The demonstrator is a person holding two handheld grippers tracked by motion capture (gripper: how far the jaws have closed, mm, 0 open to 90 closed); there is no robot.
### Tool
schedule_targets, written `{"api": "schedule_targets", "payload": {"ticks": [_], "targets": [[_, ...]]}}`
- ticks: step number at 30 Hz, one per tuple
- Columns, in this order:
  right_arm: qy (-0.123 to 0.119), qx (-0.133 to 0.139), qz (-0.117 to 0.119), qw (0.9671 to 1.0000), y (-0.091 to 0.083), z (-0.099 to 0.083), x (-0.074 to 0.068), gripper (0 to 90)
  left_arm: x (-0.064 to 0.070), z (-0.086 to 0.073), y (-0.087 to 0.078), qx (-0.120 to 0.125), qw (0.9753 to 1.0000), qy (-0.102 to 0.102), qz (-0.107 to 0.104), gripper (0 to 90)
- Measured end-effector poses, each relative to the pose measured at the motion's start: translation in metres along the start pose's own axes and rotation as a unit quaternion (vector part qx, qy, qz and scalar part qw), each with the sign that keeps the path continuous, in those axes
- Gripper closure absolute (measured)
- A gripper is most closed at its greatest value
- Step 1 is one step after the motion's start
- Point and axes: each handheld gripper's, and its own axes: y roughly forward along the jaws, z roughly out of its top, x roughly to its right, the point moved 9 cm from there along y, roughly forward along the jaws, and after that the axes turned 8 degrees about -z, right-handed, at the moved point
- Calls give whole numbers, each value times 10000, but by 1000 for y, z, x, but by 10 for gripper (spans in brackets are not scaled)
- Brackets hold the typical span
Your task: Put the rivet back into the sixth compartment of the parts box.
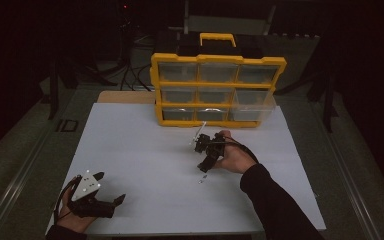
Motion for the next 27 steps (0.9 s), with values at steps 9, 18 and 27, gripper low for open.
{"api": "schedule_targets", "payload": {"ticks": [9, 18, 27], "targets": [[-146, -270, 263, 9992, 13, -12, -16, 200, 0, 0, 0, -7, 10000, -1, 2, 3], [-302, -487, 473, 9972, 25, -17, -27, 336, 0, -1, 1, -35, 10000, 4, 10, 3], [-369, -608, 809, 9942, 24, -18, -35, 625, -1, -1, 1, -43, 10000, 9, 21, 3]]}}
